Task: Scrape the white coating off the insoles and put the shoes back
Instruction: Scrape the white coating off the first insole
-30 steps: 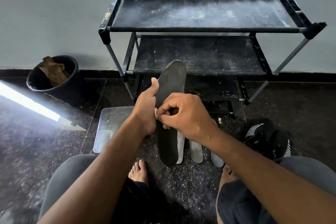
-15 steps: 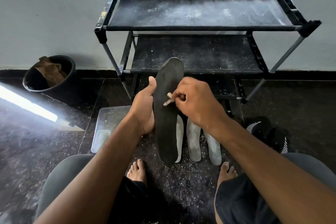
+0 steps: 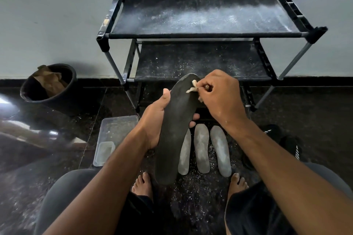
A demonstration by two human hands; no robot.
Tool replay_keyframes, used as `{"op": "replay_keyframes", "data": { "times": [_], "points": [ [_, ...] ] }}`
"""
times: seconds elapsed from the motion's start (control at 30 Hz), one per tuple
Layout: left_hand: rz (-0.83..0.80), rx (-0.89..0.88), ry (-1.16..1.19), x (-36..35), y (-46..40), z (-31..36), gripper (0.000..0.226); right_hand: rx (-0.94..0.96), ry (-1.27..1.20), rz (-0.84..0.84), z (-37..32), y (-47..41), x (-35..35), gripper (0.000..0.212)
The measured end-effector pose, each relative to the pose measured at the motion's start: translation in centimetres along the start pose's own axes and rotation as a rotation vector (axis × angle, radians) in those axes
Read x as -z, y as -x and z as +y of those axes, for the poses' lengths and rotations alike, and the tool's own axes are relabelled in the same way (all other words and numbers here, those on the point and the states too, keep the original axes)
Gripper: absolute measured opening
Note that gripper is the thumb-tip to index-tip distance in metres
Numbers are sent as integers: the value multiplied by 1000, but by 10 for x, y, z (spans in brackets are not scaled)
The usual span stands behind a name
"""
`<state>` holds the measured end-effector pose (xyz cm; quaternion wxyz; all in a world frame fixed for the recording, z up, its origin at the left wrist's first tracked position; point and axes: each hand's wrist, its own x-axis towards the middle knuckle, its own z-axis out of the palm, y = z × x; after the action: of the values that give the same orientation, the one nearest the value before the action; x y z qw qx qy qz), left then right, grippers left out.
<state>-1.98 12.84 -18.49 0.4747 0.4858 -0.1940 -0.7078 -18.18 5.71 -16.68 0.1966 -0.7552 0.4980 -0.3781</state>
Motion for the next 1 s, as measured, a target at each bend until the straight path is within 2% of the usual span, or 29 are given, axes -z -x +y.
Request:
{"op": "replay_keyframes", "data": {
  "times": [0.1, 0.23, 0.37, 0.43, 0.5, 0.63, 0.73, 1.0],
  "points": [
    [-32, 17, -32, -3, 0, -2, 67, 30, 21, 119, -3, 1, -3, 5],
    [-16, -6, -63, -9, 2, -6, 57, 200, 13, 22, -15, 14, -19, 6],
    [7, -29, -77, -8, 1, -6, 52, 65, -20, 121, -5, -3, -8, 5],
    [16, -28, -58, -6, -1, -7, 51, 62, -24, 116, -6, -2, -6, 7],
    [25, -19, -8, -5, -4, -7, 57, 124, -48, 21, -15, 11, -13, 8],
    [79, -34, 69, 4, -6, -1, 58, 250, -86, -284, -31, 45, -35, 10],
    [97, -55, 112, 10, -6, 3, 61, 240, -144, -346, -30, 47, -34, 11],
    [-48, 26, 124, -1, -4, -1, 70, 130, -78, 9, -10, 13, -10, 4]
  ]
}}
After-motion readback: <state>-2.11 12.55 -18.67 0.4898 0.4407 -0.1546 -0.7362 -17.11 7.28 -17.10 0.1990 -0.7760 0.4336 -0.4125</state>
